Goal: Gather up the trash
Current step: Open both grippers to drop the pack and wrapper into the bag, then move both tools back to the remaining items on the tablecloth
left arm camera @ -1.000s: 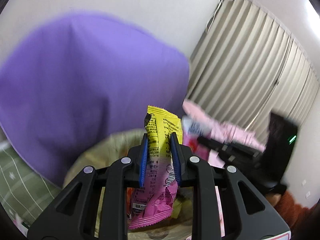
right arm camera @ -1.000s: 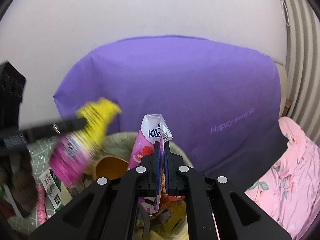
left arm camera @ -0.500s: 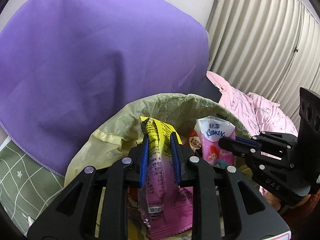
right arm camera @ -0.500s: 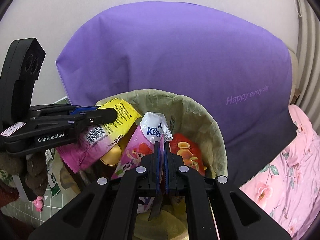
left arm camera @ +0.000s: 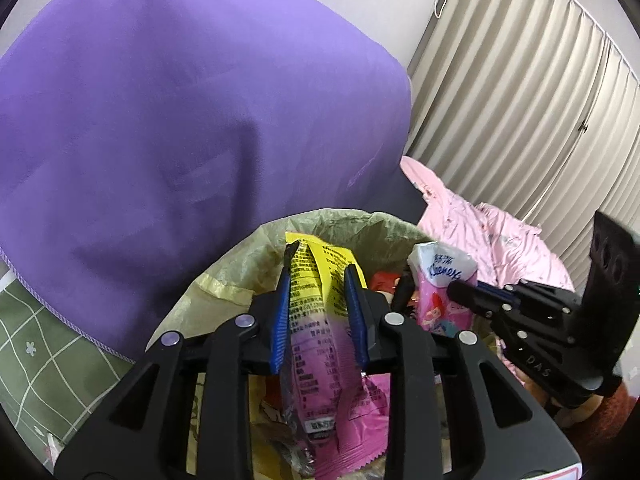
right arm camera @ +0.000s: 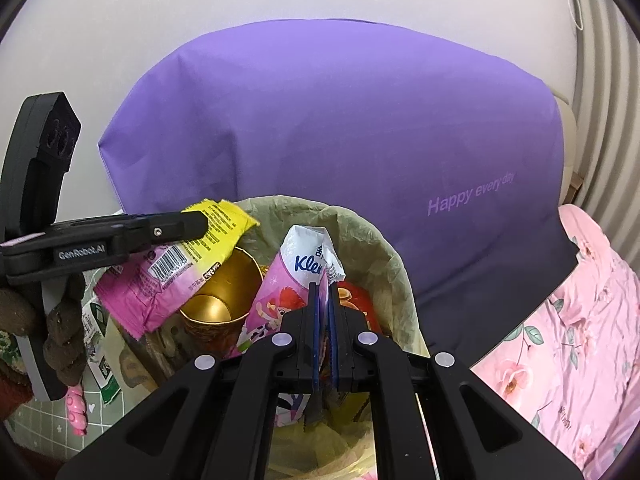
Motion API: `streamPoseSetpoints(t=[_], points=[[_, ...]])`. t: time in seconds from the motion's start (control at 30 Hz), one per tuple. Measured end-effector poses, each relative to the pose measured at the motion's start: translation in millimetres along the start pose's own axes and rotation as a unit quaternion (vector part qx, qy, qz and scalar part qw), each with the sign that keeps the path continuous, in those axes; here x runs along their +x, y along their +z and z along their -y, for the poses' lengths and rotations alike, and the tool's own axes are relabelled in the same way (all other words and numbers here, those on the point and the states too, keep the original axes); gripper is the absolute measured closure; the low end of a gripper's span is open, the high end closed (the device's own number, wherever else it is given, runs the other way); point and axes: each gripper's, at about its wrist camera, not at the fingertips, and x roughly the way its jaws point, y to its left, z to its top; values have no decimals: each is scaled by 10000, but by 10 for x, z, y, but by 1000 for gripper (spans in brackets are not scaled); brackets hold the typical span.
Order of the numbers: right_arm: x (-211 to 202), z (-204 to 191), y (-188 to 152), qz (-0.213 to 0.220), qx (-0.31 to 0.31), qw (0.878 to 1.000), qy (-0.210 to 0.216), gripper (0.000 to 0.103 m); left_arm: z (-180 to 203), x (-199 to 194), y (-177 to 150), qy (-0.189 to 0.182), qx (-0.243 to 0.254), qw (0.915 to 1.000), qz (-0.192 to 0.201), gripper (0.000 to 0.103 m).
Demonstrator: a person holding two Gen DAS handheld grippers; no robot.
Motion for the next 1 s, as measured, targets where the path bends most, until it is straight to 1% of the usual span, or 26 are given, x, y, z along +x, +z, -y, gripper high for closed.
streamPoseSetpoints(t=[0.07, 0.2, 0.27, 0.3, 0.33, 0.4, 0.47, 0.53, 0.63, 0.7, 0.77, 0.9, 0.93, 1.0], points=[[-10, -7, -6, -23, -13, 10000, -1, 96, 14, -51, 8, -24, -29, 10000, 9, 71], [-43, -39, -19, -36, -72, 9999, -79, 95, 39, -169, 18, 8, -84, 9999, 60, 65], [-76, -53, -22, -11, -83, 9999, -125, 85, 37, -269, 28, 19, -112, 9998, 141, 62], [-97, -56, -19, 17, -75, 9999, -118, 69, 37, -312, 34, 34, -120, 9998, 183, 61], [-125, -55, -14, 62, -53, 9999, -76, 59, 26, -378, 37, 62, -136, 9996, 255, 61], [-179, -58, -1, 139, -23, 9999, -67, 59, -2, -496, 47, 113, -177, 9990, 390, 60], [-231, -80, 12, 197, -49, 9997, -148, 59, -63, -718, 22, 237, -206, 9978, 589, 59], [-299, -128, 39, 288, -125, 9993, -179, 59, -95, -903, -7, 429, -169, 9960, 771, 56], [-364, -228, 91, 403, -220, 9989, -102, 59, -256, -1169, -103, 739, -136, 9929, 920, 55], [-392, -342, 133, 470, -294, 9985, 31, 59, -397, -1337, -201, 962, -180, 9904, 973, 55], [-418, -480, 161, 519, -379, 9978, 174, 59, -591, -1530, -352, 1212, -326, 9870, 1006, 55], [-420, -872, 192, 567, -690, 9943, 589, 59, -999, -1842, -704, 1584, -850, 9785, 1014, 55], [-410, -965, 188, 560, -753, 9932, 696, 59, -1103, -1921, -818, 1684, -1014, 9753, 1012, 55], [-376, -1203, 154, 510, -925, 9893, 1004, 59, -1262, -2044, -1023, 1819, -1264, 9702, 985, 55]])
